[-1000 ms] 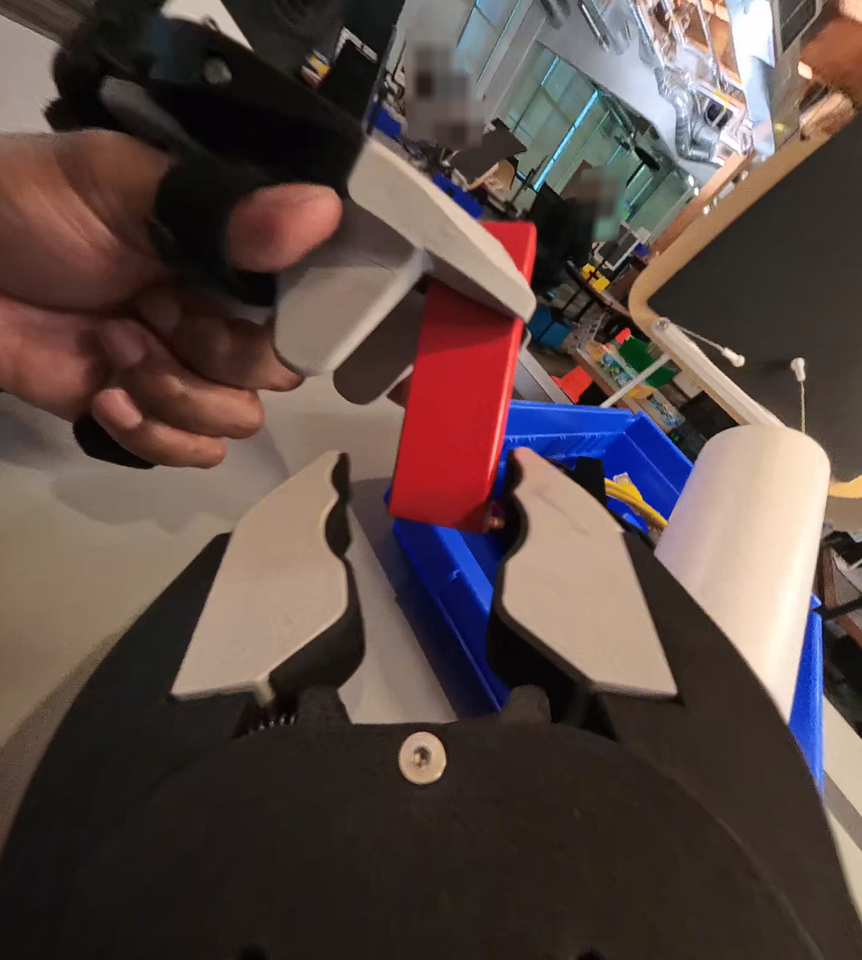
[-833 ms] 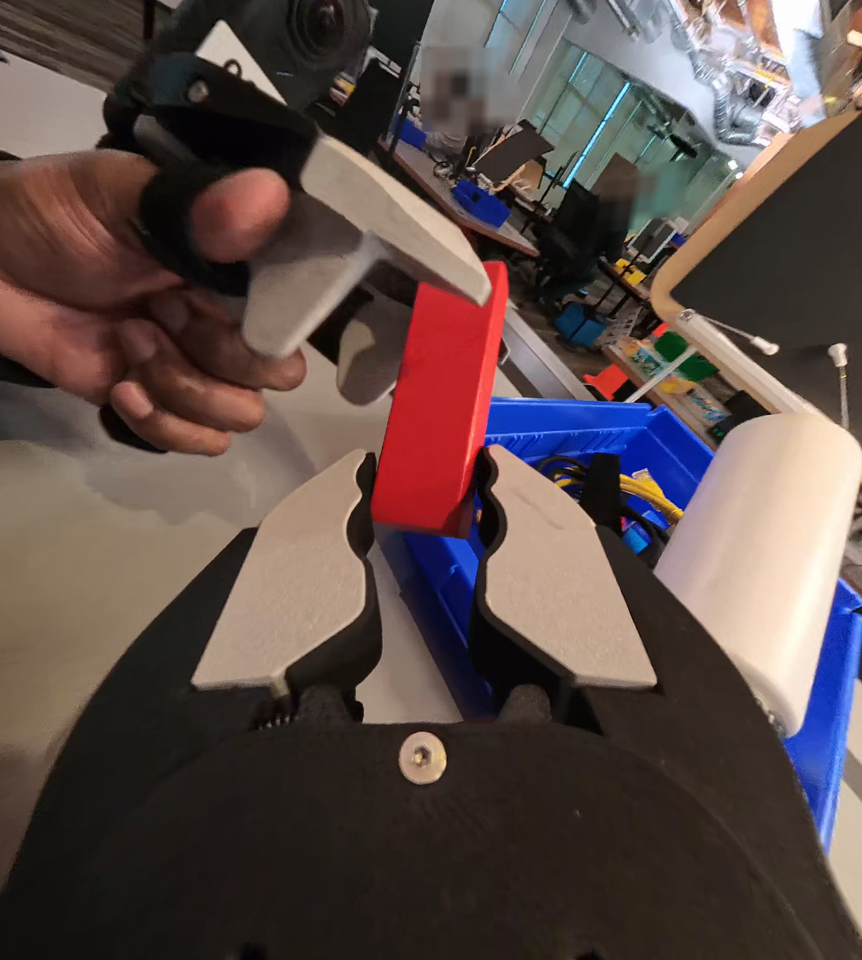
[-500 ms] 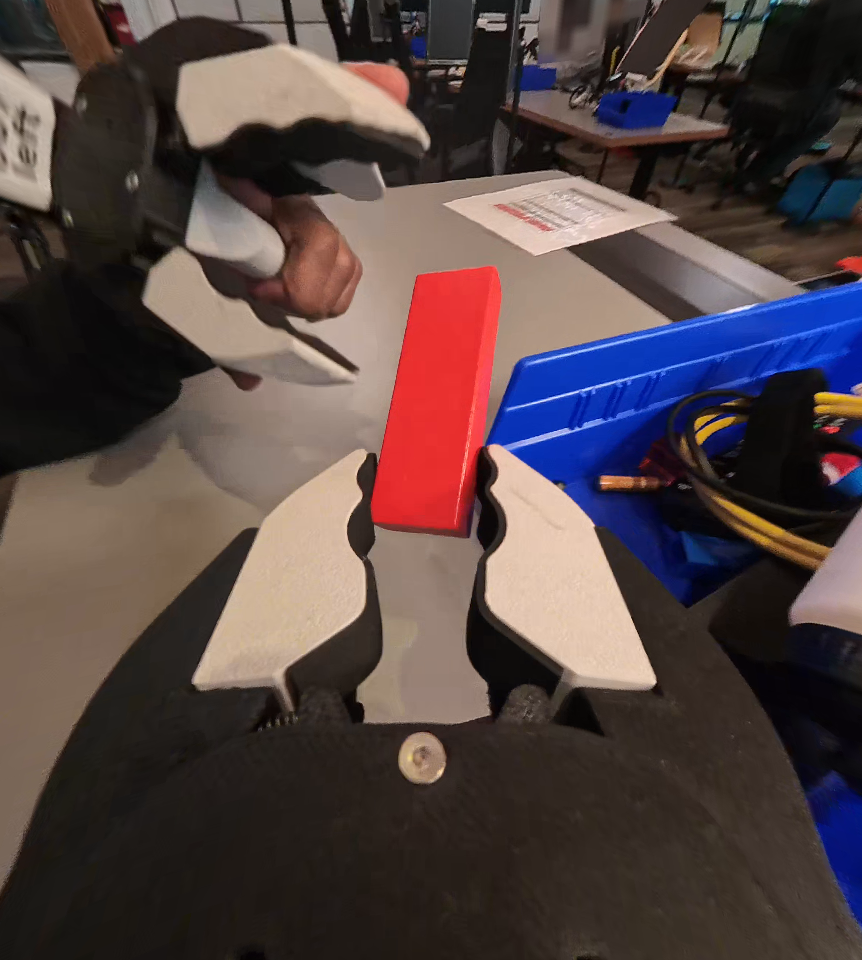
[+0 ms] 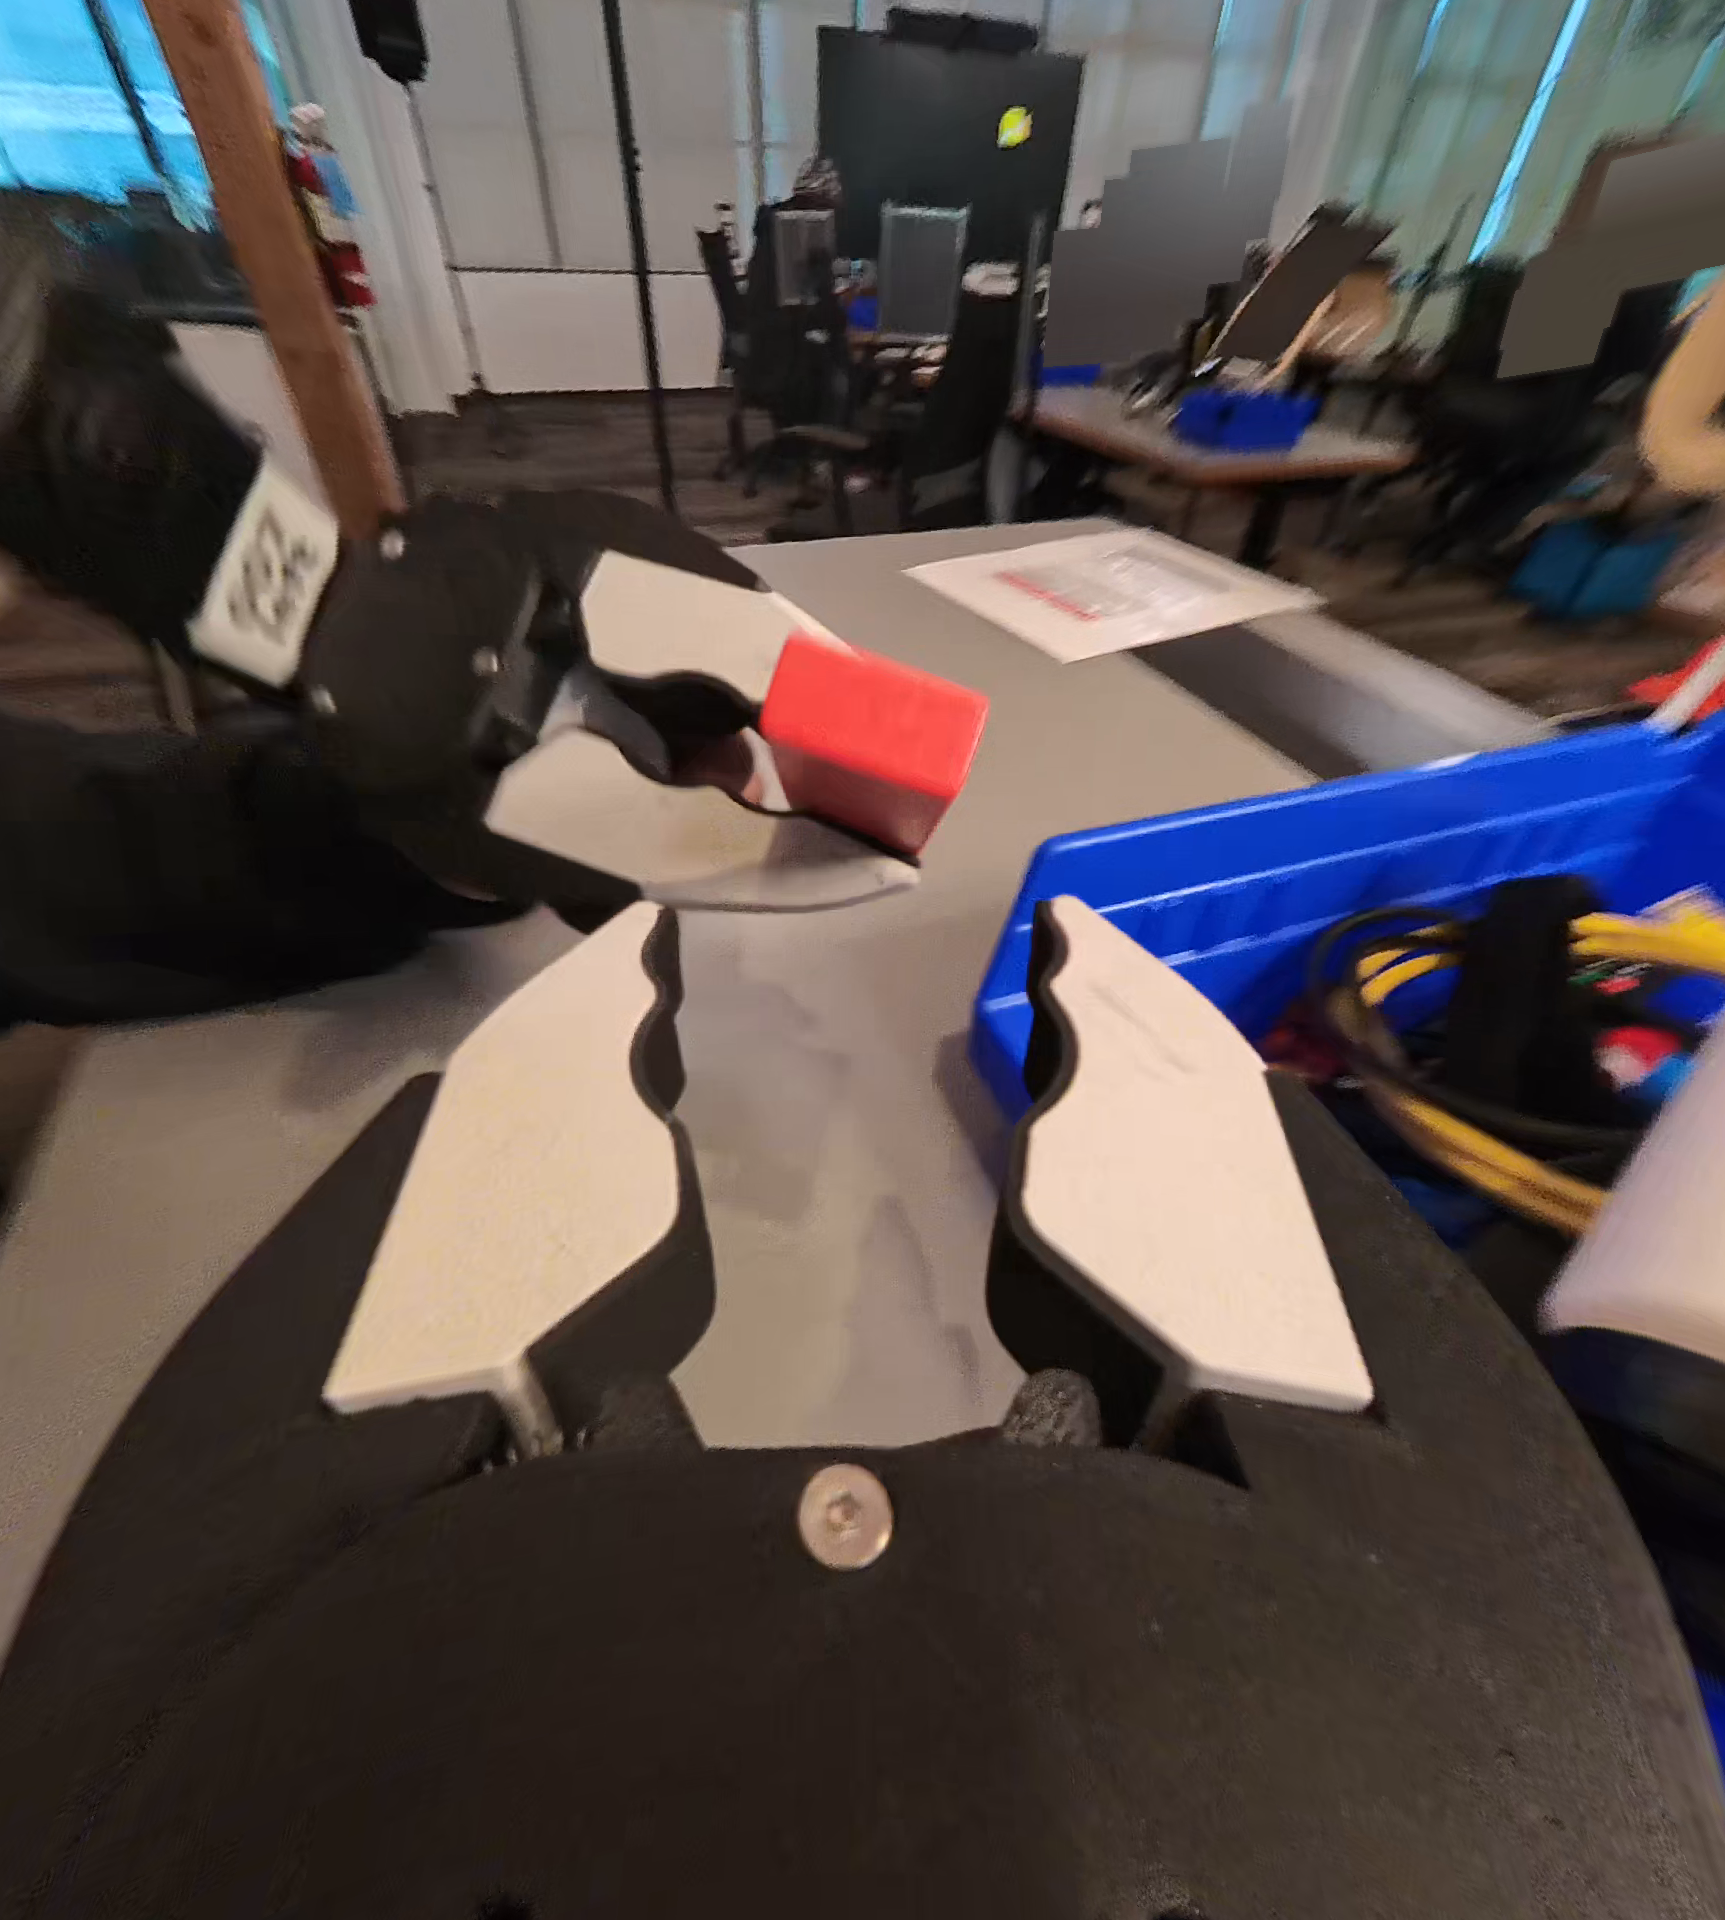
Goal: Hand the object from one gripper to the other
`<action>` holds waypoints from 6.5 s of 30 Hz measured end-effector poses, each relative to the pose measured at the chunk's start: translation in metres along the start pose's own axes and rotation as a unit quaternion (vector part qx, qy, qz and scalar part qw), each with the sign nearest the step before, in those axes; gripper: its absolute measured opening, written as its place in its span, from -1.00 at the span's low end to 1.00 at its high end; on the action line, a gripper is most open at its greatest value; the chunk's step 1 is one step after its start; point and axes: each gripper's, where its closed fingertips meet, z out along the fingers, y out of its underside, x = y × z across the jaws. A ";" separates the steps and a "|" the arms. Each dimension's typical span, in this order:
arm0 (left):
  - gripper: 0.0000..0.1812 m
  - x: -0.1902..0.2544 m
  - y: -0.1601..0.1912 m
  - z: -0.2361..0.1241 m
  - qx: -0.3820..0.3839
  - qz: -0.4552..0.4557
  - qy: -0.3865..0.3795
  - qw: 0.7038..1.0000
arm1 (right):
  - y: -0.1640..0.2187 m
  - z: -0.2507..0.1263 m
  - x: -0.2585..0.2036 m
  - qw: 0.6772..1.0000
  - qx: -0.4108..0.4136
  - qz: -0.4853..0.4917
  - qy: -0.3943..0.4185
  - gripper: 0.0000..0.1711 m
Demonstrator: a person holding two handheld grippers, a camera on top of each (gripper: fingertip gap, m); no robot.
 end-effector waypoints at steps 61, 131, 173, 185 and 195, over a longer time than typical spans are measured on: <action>-0.81 -0.008 -0.009 0.001 0.085 -0.474 0.094 0.871 | 0.004 0.002 0.022 0.954 -0.026 -0.223 0.197 -0.06; -0.38 0.017 -0.058 -0.035 0.199 -0.383 0.290 0.854 | -0.015 -0.021 -0.053 0.865 0.093 0.330 -0.366 -0.58; -0.80 0.061 -0.028 -0.029 0.031 -0.409 0.393 0.823 | 0.049 0.009 -0.067 0.957 -0.103 0.133 -0.235 -0.80; -0.80 -0.044 -0.023 -0.020 0.264 -0.639 0.089 0.717 | 0.023 0.014 0.000 0.974 -0.036 -0.169 0.147 -0.24; -0.80 -0.013 -0.013 0.001 0.209 -0.731 0.122 0.638 | 0.003 0.005 -0.005 0.816 -0.044 -0.493 0.299 -0.21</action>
